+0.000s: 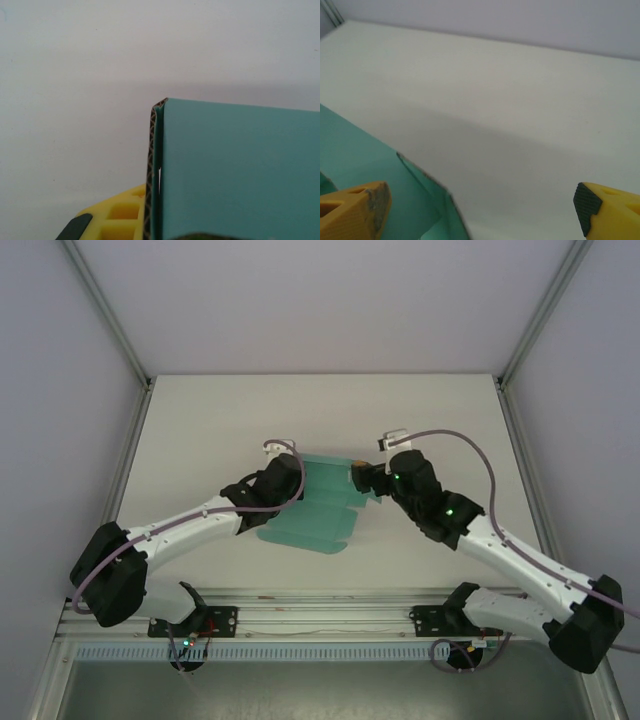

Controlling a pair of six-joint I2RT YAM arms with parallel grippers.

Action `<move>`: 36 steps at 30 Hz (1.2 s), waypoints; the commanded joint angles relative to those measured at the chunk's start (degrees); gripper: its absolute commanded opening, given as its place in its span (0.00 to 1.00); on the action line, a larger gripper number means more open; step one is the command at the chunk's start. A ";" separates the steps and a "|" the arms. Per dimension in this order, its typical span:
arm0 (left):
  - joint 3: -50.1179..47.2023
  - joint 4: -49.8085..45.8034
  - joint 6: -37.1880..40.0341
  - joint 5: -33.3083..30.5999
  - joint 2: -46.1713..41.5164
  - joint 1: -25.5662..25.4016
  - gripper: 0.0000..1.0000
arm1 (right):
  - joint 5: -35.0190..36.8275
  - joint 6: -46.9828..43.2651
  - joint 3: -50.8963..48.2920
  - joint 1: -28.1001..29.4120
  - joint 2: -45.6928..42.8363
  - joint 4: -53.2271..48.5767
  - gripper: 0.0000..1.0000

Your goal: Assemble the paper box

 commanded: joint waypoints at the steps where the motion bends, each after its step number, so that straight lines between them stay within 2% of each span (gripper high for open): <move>1: -0.09 0.56 0.18 -0.90 0.23 -0.31 0.00 | -3.13 -0.88 -0.46 -0.12 0.11 0.35 0.94; 4: -0.64 2.15 0.26 0.51 0.14 -0.35 0.00 | -7.89 -0.93 -1.92 -0.07 0.10 3.96 0.94; 10: -1.33 4.42 1.39 3.92 -0.30 -0.48 0.00 | -8.91 -1.35 -3.30 -0.11 2.07 10.20 0.94; 17: -1.41 5.90 1.47 5.61 -1.24 -1.33 0.00 | -3.02 -1.45 -6.82 0.00 5.89 27.89 0.96; 21: -1.20 5.31 0.70 4.26 -1.70 -1.64 0.00 | 4.58 -1.45 -9.03 0.10 5.74 32.93 0.97; 26: -1.15 3.57 -1.43 0.29 -2.10 -1.54 0.00 | 4.75 -0.32 -10.56 0.08 -0.83 26.00 1.00; 33: 0.72 -0.83 -2.90 -2.15 -0.99 -1.54 0.00 | 4.71 15.40 -8.00 0.06 -12.19 -7.31 1.00; 36: 0.83 -0.94 -3.17 -2.51 -1.22 -1.43 0.00 | 2.81 19.84 -9.75 0.04 -14.86 -14.02 1.00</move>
